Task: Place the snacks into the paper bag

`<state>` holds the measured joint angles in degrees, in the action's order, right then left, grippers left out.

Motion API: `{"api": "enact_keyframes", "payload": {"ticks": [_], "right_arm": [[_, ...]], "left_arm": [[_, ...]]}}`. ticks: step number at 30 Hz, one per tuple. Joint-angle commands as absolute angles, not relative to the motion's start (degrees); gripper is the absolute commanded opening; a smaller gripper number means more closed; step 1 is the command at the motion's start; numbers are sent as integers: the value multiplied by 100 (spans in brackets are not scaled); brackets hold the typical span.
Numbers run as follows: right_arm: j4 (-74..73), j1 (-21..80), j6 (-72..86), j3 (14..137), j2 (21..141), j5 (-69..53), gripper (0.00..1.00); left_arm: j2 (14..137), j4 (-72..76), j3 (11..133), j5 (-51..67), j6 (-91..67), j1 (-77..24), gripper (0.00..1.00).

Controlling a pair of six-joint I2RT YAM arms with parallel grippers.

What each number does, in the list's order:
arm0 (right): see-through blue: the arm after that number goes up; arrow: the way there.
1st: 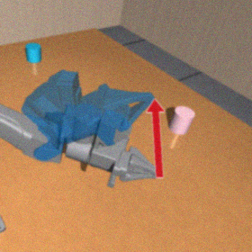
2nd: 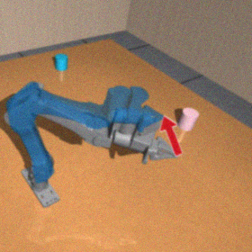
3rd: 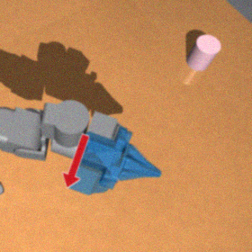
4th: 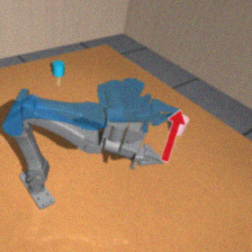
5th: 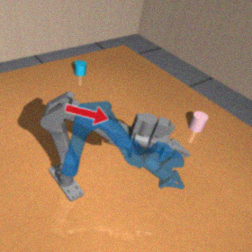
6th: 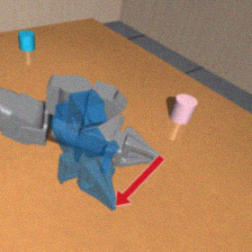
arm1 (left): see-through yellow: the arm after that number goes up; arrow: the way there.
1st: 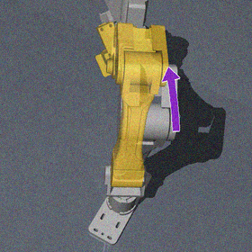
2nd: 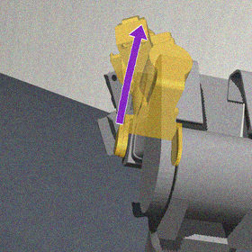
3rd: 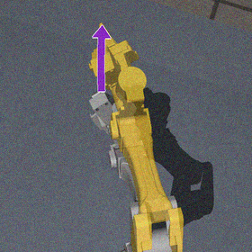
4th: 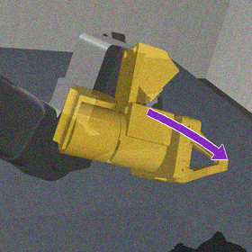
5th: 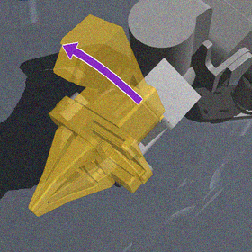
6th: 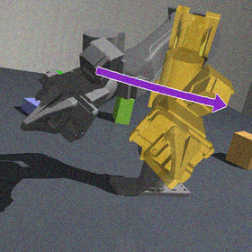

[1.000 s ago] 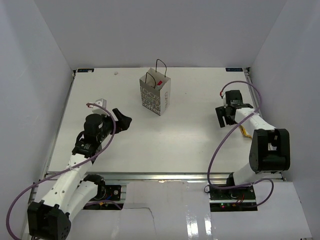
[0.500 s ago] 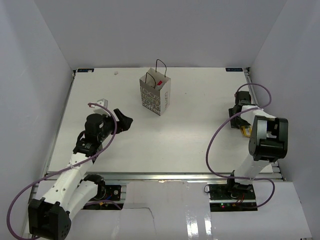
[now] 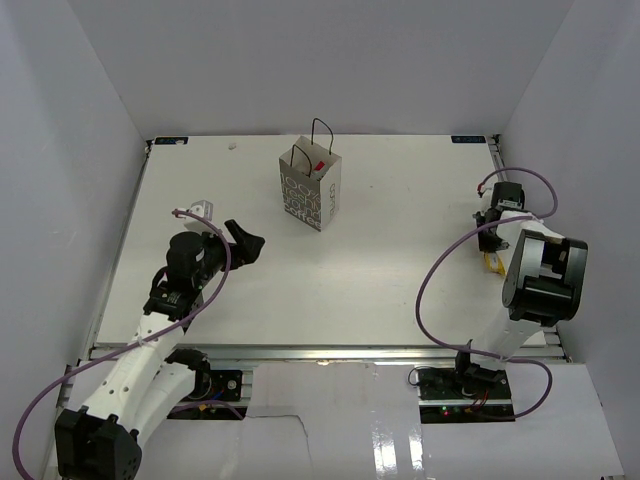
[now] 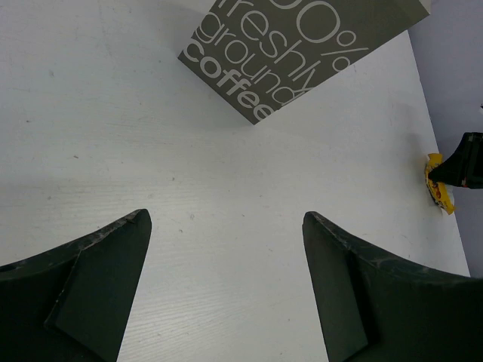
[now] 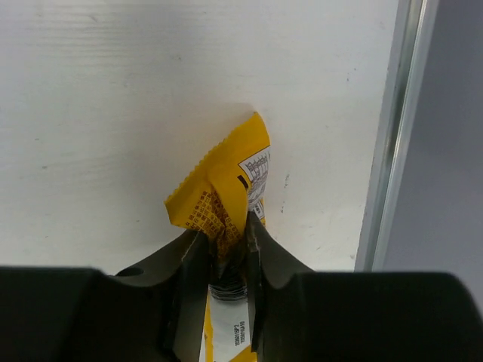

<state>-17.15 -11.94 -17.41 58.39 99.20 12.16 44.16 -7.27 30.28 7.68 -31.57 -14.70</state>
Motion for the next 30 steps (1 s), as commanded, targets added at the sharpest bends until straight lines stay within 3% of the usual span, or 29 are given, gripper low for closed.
{"api": "enact_keyframes", "payload": {"ticks": [1, 5, 10, 17, 23, 30], "right_arm": [[-2083, -1213, -1766, 5599, 9853, -34, 24], [-2144, -1222, -2091, 5476, 9458, -1139, 17], [-2706, -1213, -3160, 5721, 8965, -2800, 17], [-3847, -616, -4400, 7065, 9263, -4734, 16], [-4228, 658, -4887, 8593, 9483, -5281, 17], [-3352, 1581, -3711, 10993, 10326, -5546, 15]], "left_arm": [[4368, -694, 3041, 808, -3208, -1441, 92], [4412, -642, 3067, 861, -3190, -1441, 92], [4491, -528, 3067, 932, -3173, -1441, 92], [4605, -360, 3138, 1055, -3112, -1441, 92], [4474, -396, 3182, 1072, -3085, -1441, 92], [4114, -720, 3252, 1002, -3094, -1441, 92]]}}
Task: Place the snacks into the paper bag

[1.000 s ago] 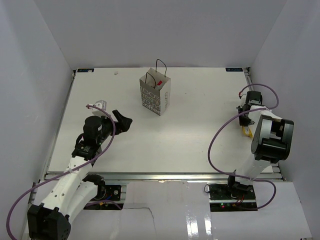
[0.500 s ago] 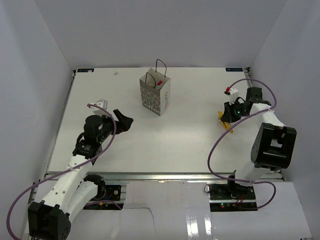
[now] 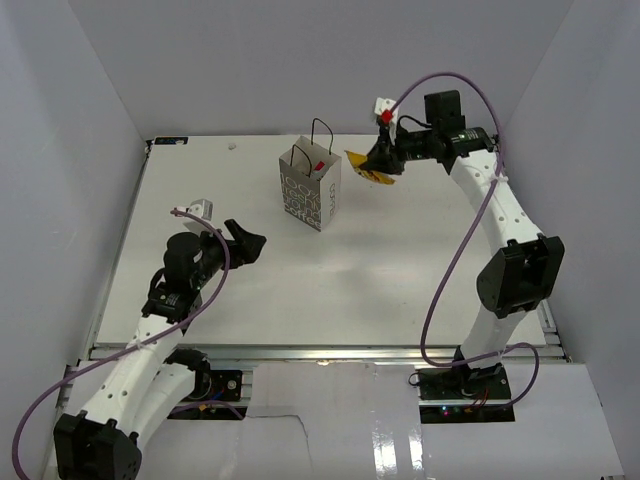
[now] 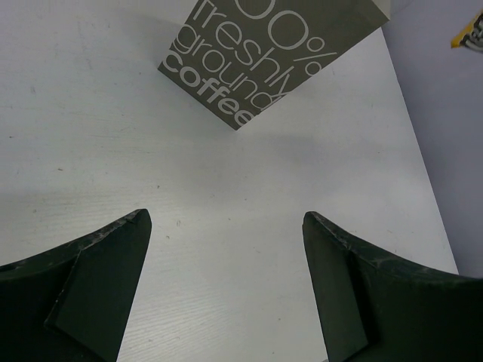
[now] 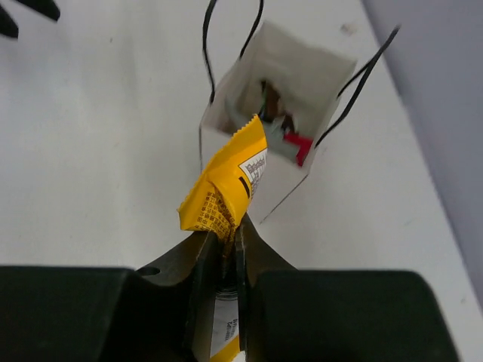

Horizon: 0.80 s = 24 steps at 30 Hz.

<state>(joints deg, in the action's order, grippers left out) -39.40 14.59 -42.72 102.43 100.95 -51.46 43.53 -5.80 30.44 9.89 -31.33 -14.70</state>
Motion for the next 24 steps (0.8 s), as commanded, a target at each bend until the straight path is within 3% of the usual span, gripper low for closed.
{"api": "enact_keyframes", "payload": {"ticks": [1, 14, 24], "right_arm": [[-3149, 1634, -3300, 11343, 10405, -5555, 15], [-362, 2672, -863, 12260, 11398, -4703, 18], [167, 2760, -843, 12112, 11760, -4069, 23]], "left_arm": [[4061, -756, 3252, 967, -3111, -1441, 92], [3753, -1116, 3349, 861, -3182, -1441, 92], [3560, -1230, 3305, 800, -3243, -1441, 92]]}}
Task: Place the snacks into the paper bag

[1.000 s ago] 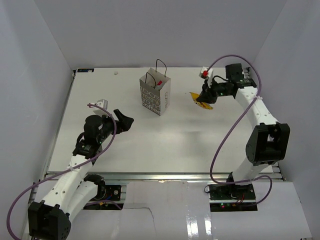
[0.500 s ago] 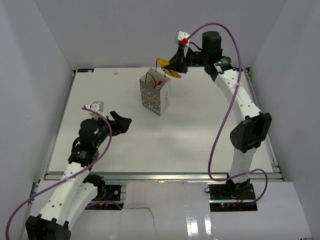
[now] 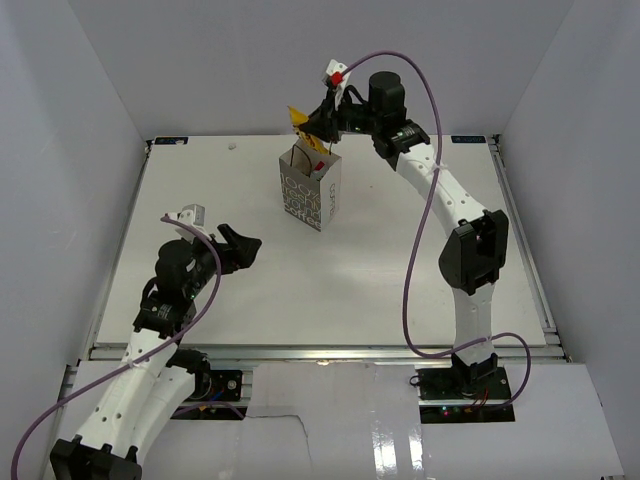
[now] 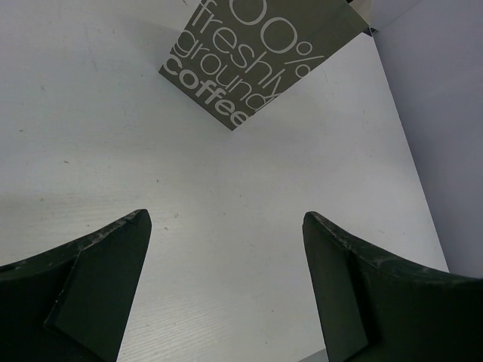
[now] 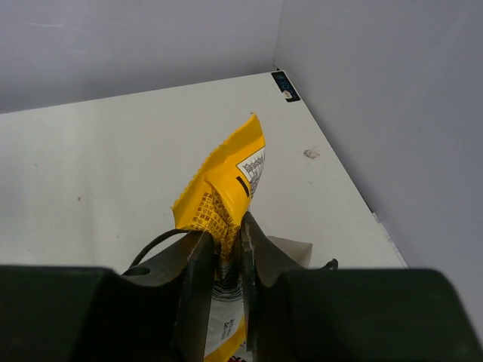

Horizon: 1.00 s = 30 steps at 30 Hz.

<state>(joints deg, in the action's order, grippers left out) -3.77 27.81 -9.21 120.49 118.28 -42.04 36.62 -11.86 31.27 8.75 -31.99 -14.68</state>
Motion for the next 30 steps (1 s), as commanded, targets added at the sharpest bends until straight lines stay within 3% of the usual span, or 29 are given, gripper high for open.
{"api": "enact_keyframes", "payload": {"ticks": [1, 9, 14, 17, 19, 25, 30], "right_arm": [[167, 2751, -870, 12050, 11760, -4078, 24], [9, 2751, -1169, 11558, 11637, -4122, 49], [-456, 2690, -1169, 11532, 11295, -4087, 58], [-615, 2470, -1003, 11287, 10926, -4034, 68], [-851, 2208, -1011, 11075, 10540, -4122, 89], [-1475, 1330, -826, 9415, 9335, -4000, 90], [-2258, 521, -1290, 7836, 8239, -3166, 90]], "left_arm": [[3560, -1230, 3305, 800, -3243, -1441, 92], [3674, -1195, 3375, 879, -3199, -1450, 92], [3621, -1169, 3419, 888, -3191, -1441, 92], [3569, -1186, 3472, 879, -3147, -1450, 92], [3560, -1221, 3524, 879, -3112, -1441, 92], [3673, -1213, 3621, 896, -2918, -1441, 93], [3911, -1160, 3814, 896, -2708, -1441, 94]]}}
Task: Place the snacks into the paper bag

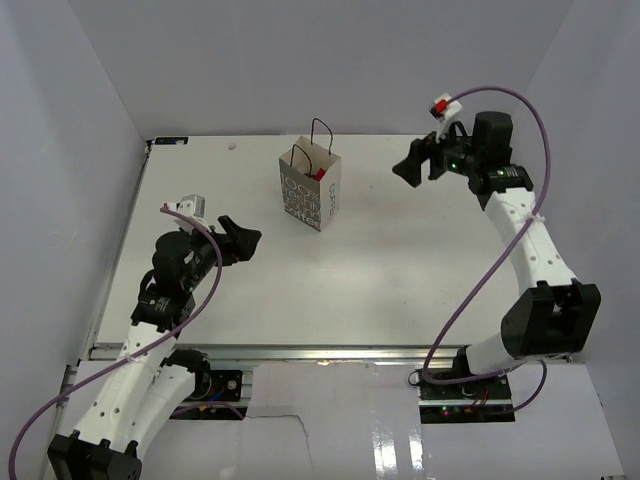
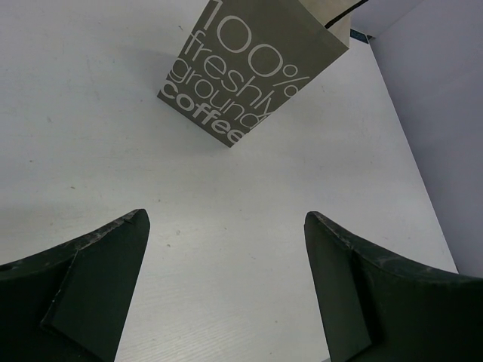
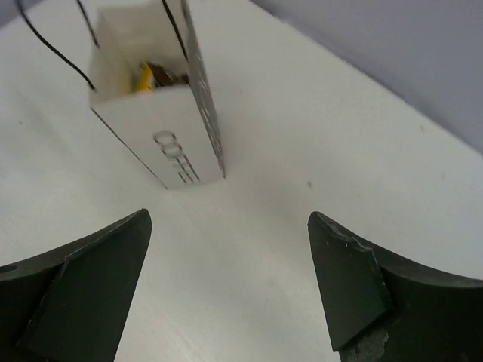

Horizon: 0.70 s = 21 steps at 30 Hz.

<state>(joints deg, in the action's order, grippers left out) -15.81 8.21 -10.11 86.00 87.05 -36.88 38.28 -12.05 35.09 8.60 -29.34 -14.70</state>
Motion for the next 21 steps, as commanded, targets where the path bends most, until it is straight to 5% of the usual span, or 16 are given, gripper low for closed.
{"api": "enact_keyframes", "payload": {"ticks": [1, 9, 21], "right_arm": [[-2250, 414, -1327, 7561, 8027, -3007, 90], [-2628, 70, -1652, 6232, 6961, -1337, 90], [-2540, 70, -1617, 6258, 6812, -1599, 90]], "left_arm": [[3946, -1151, 3849, 888, -2681, -1441, 94], [4288, -897, 4148, 879, -2496, -1441, 98], [4360, -967, 4245, 967, -2443, -1450, 98]]}}
